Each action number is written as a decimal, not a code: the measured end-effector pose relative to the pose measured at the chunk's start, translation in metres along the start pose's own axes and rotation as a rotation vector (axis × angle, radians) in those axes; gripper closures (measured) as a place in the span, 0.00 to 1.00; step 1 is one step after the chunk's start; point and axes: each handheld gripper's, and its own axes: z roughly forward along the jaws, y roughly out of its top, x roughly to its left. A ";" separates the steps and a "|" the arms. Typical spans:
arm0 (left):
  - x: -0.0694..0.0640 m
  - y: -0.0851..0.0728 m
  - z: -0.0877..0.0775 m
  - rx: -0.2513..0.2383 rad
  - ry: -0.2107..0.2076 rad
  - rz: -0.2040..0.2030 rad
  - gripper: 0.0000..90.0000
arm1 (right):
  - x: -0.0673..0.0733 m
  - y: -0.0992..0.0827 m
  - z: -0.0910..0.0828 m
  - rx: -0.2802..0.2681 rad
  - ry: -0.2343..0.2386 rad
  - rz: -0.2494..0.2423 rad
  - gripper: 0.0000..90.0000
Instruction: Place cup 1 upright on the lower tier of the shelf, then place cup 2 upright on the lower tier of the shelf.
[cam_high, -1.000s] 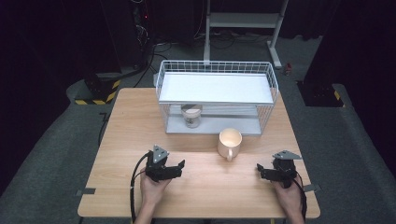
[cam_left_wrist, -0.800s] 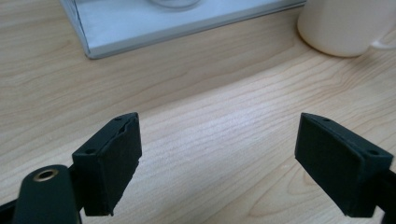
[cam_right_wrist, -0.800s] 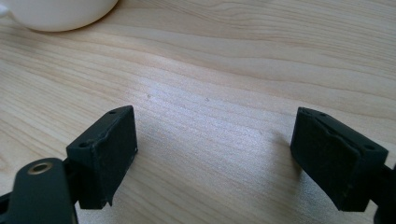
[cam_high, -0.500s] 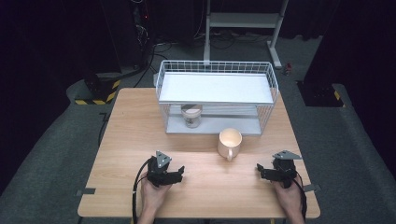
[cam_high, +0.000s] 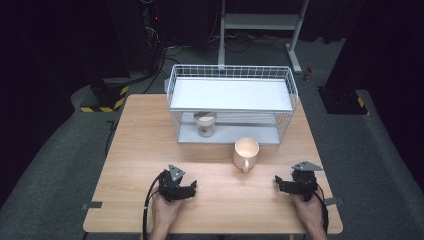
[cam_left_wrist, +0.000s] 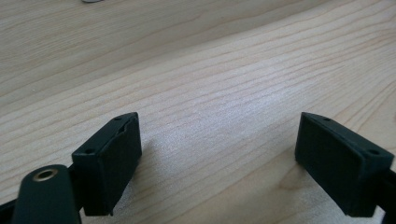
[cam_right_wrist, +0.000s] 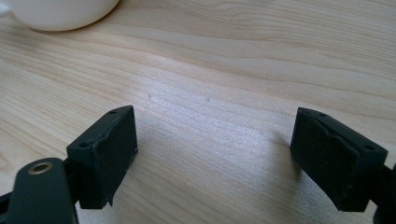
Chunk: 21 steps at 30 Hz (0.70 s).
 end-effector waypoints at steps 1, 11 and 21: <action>0.000 0.000 0.000 0.002 0.001 -0.003 0.17 | 0.001 0.000 0.000 0.002 -0.006 0.011 0.16; 0.002 0.000 0.000 0.005 -0.003 -0.011 0.17 | 0.002 0.000 0.000 0.005 -0.007 0.016 0.15; 0.002 0.000 0.000 0.008 -0.003 -0.007 0.17 | 0.020 0.003 -0.008 -0.056 0.100 -0.015 0.20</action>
